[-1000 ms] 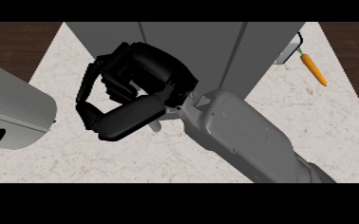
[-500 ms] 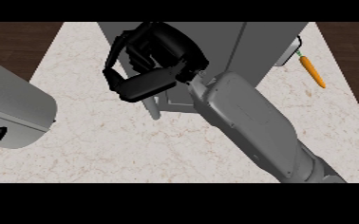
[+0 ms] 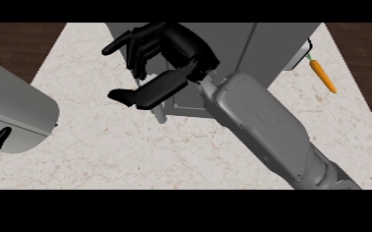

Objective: Pick up the bottled water, place it into the cabinet and close the cabinet

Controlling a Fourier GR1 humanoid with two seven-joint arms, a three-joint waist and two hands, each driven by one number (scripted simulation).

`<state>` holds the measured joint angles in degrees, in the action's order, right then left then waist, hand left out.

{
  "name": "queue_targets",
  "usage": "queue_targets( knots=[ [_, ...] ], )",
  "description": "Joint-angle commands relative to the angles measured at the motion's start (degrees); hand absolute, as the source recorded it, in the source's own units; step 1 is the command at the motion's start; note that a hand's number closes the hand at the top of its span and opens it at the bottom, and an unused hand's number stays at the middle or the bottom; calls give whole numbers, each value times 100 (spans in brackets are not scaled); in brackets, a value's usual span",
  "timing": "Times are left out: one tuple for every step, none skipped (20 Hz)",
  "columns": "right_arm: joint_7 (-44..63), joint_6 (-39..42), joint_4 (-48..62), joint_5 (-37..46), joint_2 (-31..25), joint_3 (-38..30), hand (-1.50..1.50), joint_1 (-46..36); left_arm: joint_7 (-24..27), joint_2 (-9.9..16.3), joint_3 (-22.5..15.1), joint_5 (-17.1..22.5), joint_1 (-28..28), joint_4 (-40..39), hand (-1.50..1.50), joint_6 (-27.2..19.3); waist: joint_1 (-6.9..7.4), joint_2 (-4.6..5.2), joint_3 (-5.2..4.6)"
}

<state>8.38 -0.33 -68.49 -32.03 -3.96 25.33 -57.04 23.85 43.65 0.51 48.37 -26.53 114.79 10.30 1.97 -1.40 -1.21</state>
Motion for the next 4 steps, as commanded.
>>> queue_targets(
  knots=[
    [-250, -551, 698, 340, -526, -729, -150, -299, -57, -66, -92, -72, 89, 50, -150, -47, -102, 191, 116],
    [-222, -438, 731, 253, -595, -776, -150, -240, -106, 2, -54, -81, 140, -21, -150, -22, -124, 205, 117],
    [-184, -390, 728, 233, -581, -766, -150, -271, -70, -97, -150, -128, 151, 125, -150, -59, -106, 190, 118],
    [-191, -348, 759, 188, -679, -863, -150, -284, -172, -30, -94, 8, 113, 85, -150, -19, -92, 203, 119]
  ],
)
